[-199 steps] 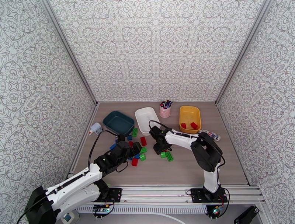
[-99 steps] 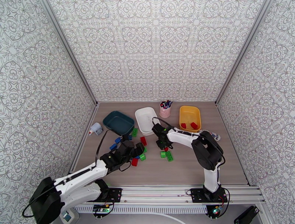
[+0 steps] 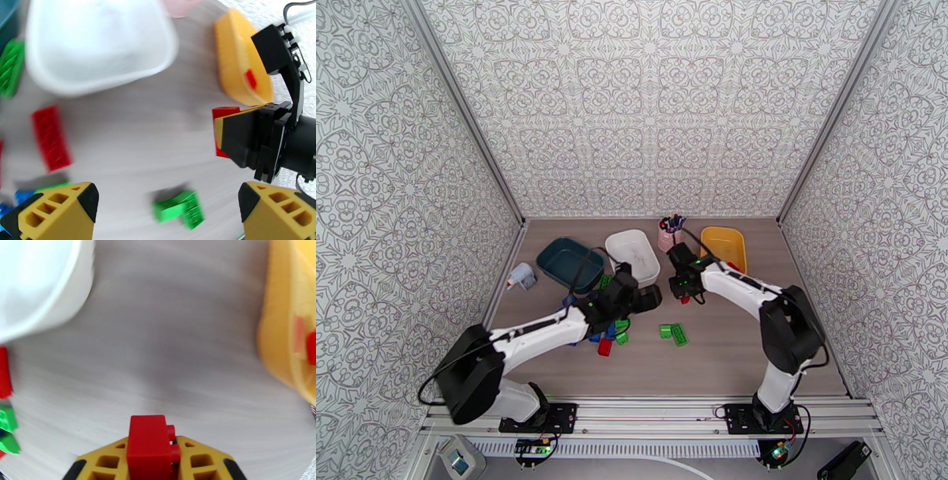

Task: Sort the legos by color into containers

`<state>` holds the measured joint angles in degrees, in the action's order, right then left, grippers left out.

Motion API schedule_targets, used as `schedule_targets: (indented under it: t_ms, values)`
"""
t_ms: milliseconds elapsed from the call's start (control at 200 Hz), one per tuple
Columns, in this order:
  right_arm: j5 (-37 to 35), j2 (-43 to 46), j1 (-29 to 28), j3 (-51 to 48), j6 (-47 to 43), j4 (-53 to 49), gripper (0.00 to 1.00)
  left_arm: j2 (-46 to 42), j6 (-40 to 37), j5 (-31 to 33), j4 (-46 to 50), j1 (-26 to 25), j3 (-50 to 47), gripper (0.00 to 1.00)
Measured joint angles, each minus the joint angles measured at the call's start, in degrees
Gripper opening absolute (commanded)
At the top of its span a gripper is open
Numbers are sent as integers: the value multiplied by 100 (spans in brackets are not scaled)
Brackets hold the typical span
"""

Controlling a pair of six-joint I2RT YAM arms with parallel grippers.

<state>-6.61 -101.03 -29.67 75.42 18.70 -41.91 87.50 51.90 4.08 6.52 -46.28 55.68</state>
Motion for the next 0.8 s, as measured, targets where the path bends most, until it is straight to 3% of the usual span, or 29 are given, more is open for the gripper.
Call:
schedule_targets:
  t_ms: [575, 800]
  values:
    - [922, 916, 2317, 46, 597, 39, 11, 2177, -723, -1176, 267, 7, 3477, 100]
    - [1054, 758, 2706, 444, 706, 4, 14, 2524, -896, -1373, 407, -76, 3987, 99]
